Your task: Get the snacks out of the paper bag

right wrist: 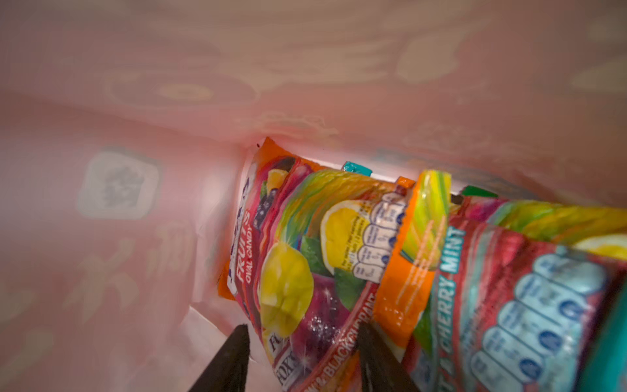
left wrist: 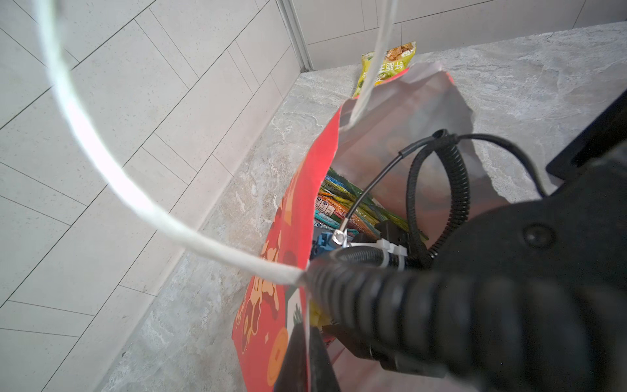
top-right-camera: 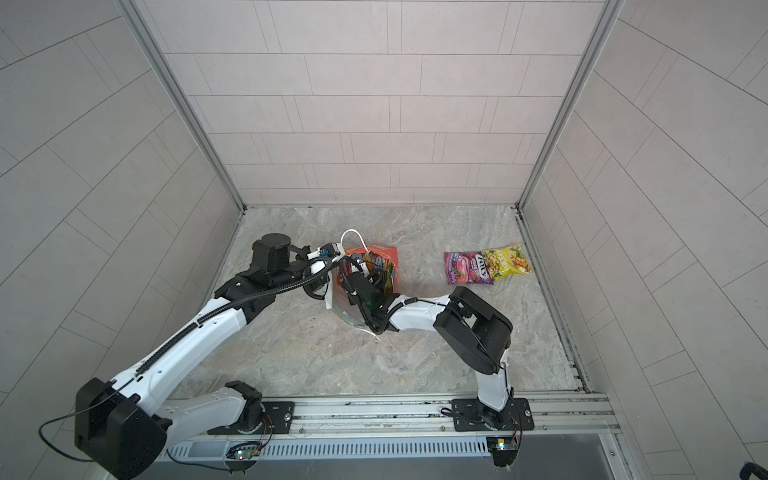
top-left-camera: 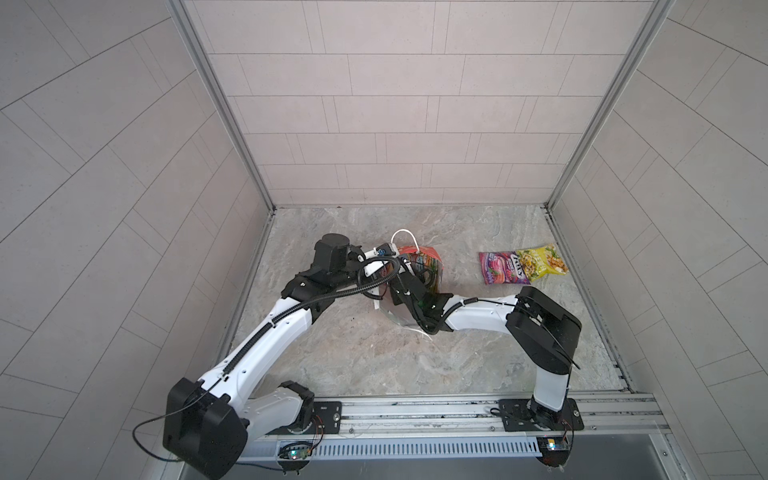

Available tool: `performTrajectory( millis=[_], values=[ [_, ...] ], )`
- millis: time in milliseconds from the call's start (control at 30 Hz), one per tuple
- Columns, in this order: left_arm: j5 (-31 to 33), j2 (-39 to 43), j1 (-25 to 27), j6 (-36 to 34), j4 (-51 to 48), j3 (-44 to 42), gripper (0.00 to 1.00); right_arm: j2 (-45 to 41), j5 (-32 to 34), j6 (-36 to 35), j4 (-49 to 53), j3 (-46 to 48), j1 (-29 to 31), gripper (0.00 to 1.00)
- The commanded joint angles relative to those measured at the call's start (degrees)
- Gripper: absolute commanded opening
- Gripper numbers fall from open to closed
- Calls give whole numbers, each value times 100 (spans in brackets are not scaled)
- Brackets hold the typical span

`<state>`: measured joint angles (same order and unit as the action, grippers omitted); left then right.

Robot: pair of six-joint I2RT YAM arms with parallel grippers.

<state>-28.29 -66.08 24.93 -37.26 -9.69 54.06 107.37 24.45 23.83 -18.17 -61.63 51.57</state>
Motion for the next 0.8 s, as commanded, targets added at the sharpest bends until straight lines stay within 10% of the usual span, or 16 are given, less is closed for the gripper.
performTrajectory(
  millis=[0, 433, 700, 767],
  values=[
    [-396, 177, 96, -98, 324, 22, 0, 234, -78, 75, -210, -148, -152, 45],
    [-313, 122, 102, -142, 320, 17, 0, -23, -801, -107, -558, -46, -192, 2],
    [-242, 129, 104, -153, 317, 17, 0, -565, -779, -124, -578, 324, -191, 0],
    [-251, 128, 103, -146, 317, 19, 0, -646, -670, -17, -369, 310, -213, 20]
  ],
)
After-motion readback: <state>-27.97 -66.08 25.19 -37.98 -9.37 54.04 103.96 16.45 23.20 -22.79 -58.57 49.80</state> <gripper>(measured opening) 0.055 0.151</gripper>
